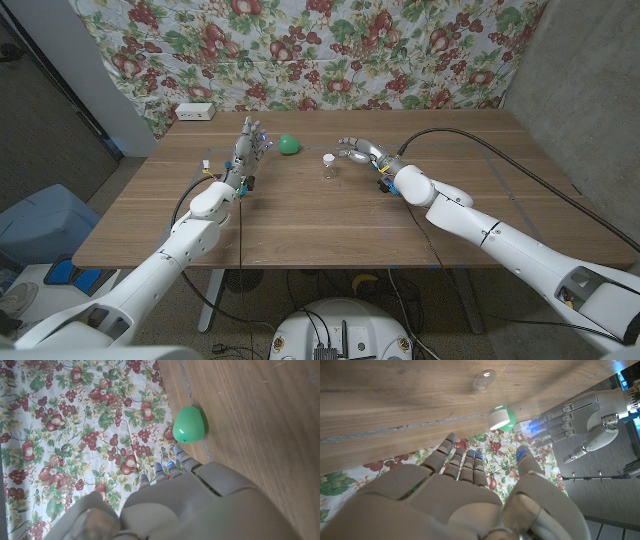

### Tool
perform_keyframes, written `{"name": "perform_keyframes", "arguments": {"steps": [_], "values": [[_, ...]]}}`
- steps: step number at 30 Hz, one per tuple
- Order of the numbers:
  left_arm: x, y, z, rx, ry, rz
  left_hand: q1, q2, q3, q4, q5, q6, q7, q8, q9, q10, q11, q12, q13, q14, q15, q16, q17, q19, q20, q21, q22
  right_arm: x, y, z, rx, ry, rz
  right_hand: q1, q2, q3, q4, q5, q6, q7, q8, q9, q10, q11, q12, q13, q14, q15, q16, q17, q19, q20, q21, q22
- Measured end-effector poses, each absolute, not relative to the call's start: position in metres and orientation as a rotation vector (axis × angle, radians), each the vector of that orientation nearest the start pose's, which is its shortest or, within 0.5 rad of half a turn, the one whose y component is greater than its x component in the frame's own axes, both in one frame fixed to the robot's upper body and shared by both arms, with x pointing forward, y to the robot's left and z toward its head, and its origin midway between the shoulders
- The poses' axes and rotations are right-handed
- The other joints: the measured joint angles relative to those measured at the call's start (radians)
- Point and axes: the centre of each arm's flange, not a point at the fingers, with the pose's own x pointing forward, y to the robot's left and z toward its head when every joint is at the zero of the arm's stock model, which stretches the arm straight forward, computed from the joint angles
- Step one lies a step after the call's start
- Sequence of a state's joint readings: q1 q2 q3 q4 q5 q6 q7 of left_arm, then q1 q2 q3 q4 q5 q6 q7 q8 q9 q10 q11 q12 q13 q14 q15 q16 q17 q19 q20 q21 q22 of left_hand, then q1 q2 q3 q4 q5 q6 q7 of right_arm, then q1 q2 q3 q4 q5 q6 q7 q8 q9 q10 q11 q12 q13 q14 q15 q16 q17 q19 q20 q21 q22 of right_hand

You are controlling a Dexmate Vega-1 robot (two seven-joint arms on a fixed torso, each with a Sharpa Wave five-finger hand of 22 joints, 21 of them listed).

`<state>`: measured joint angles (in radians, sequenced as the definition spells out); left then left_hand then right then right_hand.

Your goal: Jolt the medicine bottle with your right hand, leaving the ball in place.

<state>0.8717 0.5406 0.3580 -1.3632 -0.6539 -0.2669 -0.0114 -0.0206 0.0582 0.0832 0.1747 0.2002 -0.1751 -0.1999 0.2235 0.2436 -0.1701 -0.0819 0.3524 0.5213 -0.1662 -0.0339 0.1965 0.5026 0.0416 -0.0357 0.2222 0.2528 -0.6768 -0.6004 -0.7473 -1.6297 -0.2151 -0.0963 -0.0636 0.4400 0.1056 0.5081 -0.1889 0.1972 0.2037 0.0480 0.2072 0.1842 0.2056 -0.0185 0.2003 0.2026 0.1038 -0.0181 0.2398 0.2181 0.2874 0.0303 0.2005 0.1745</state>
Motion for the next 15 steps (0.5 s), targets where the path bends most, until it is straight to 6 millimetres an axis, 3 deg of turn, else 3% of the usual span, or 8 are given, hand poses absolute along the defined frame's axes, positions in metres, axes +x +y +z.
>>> {"name": "perform_keyframes", "arguments": {"steps": [9, 11, 15], "values": [[0.6415, 0.2933, -0.0262, -0.031, -0.594, -0.204, 0.000, 0.000, 0.000, 0.000, 0.000, 0.000, 0.000, 0.000, 0.000, 0.000, 0.000, 0.000, 0.000, 0.000, 0.000, 0.000, 0.000, 0.000, 0.000, 0.000, 0.000, 0.6213, -0.1183, -0.0070, -1.047, -0.646, 0.255, 0.013, -0.003, 0.000, 0.000, 0.000, 0.011, 0.000, 0.004, 0.000, 0.002, -0.002, 0.000, 0.000, 0.000, 0.000, 0.000, 0.000, 0.006, -0.006, 0.000, 0.000], [0.6413, 0.2935, -0.0262, -0.032, -0.594, -0.204, 0.000, 0.000, 0.000, 0.000, 0.000, 0.000, 0.000, 0.000, 0.000, 0.000, 0.000, 0.000, 0.000, 0.000, 0.000, 0.000, 0.000, 0.000, 0.000, 0.000, 0.000, 0.6209, -0.1147, -0.0091, -1.052, -0.643, 0.259, 0.028, -0.017, 0.000, 0.000, 0.000, 0.014, -0.004, 0.004, 0.000, 0.002, -0.002, 0.000, 0.000, 0.004, -0.004, 0.000, 0.000, 0.005, -0.006, 0.000, 0.000], [0.6412, 0.2936, -0.0260, -0.032, -0.595, -0.203, 0.000, 0.000, 0.000, 0.000, 0.000, 0.000, 0.000, 0.000, 0.000, 0.000, 0.000, 0.000, 0.000, 0.000, 0.000, 0.000, 0.000, 0.000, 0.000, 0.000, 0.000, 0.6217, -0.1130, -0.0097, -1.063, -0.637, 0.253, 0.037, -0.008, 0.000, 0.000, 0.000, 0.020, -0.010, 0.008, 0.000, 0.007, -0.007, 0.000, 0.000, 0.009, -0.009, 0.000, 0.000, 0.013, 0.002, 0.000, 0.000]]}}
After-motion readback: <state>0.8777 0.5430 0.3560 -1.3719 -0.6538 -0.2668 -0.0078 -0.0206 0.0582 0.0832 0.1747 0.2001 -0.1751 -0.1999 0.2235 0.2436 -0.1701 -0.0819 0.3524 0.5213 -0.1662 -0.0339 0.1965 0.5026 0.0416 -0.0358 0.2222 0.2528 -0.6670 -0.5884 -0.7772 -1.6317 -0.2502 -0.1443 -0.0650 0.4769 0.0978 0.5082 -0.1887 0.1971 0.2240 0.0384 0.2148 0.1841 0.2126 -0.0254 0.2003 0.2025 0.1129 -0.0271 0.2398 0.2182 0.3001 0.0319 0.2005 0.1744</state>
